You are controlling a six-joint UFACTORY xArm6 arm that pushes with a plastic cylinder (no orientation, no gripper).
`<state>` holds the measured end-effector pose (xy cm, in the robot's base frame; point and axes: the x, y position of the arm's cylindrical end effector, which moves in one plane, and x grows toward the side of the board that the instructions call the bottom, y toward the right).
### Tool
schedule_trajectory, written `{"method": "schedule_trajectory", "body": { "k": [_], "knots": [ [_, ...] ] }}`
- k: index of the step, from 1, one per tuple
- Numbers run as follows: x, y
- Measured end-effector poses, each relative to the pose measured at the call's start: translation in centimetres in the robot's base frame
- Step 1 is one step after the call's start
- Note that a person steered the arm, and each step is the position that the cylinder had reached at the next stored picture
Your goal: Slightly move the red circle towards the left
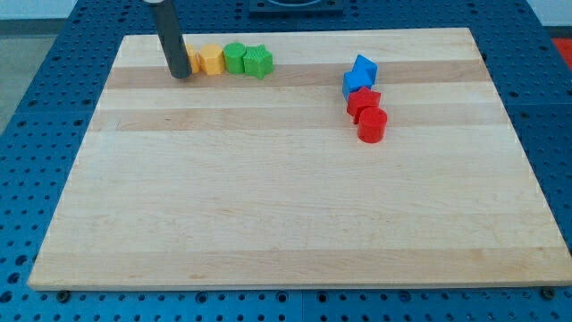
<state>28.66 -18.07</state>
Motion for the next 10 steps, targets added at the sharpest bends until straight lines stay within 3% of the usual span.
{"method": "schedule_trajectory", "body": {
  "k": [3,5,7,10],
  "knots": [
    [0.8,2.7],
    [3.9,5.4],
    [3.8,11.5],
    [1.5,13.1]
  ]
}}
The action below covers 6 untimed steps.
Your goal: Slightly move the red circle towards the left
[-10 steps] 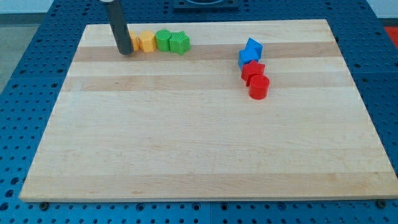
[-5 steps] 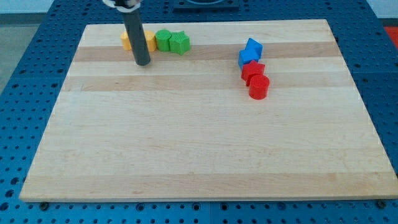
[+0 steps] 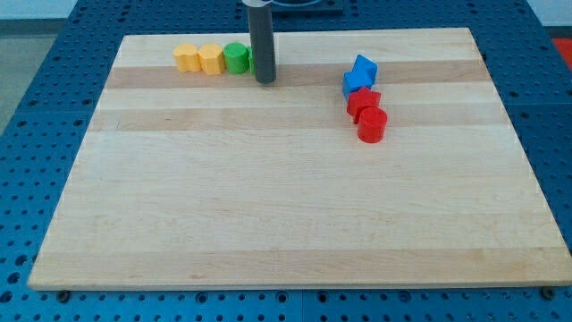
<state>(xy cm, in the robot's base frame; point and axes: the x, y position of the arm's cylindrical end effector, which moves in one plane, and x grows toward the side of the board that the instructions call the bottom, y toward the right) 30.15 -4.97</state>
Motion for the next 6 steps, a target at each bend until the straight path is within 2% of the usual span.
{"method": "schedule_trajectory", "body": {
  "k": [1,3,4,5,6],
  "knots": [
    [0.7,0.0],
    [10.5,0.0],
    [13.9,0.6],
    [15.9,2.9],
    [17.3,8.4]
  ]
}}
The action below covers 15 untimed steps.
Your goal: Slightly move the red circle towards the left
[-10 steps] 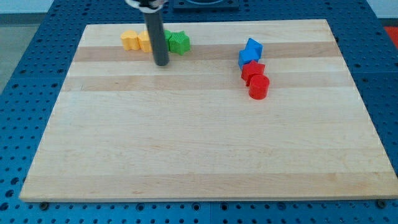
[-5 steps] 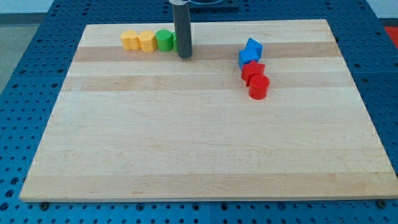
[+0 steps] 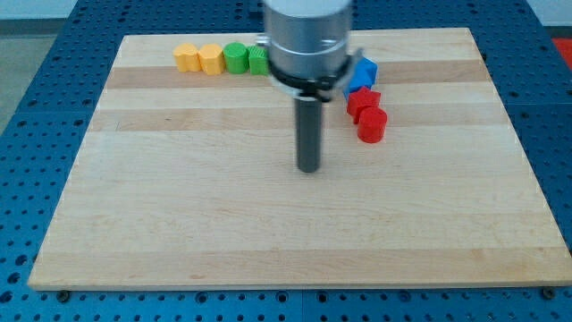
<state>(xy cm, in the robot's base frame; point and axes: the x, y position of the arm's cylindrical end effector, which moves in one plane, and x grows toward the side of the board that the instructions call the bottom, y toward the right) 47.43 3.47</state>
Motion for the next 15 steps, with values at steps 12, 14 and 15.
{"method": "schedule_trajectory", "body": {
  "k": [12,14,15],
  "knots": [
    [-4.5,8.7],
    [-4.5,8.1],
    [-4.5,8.4]
  ]
}}
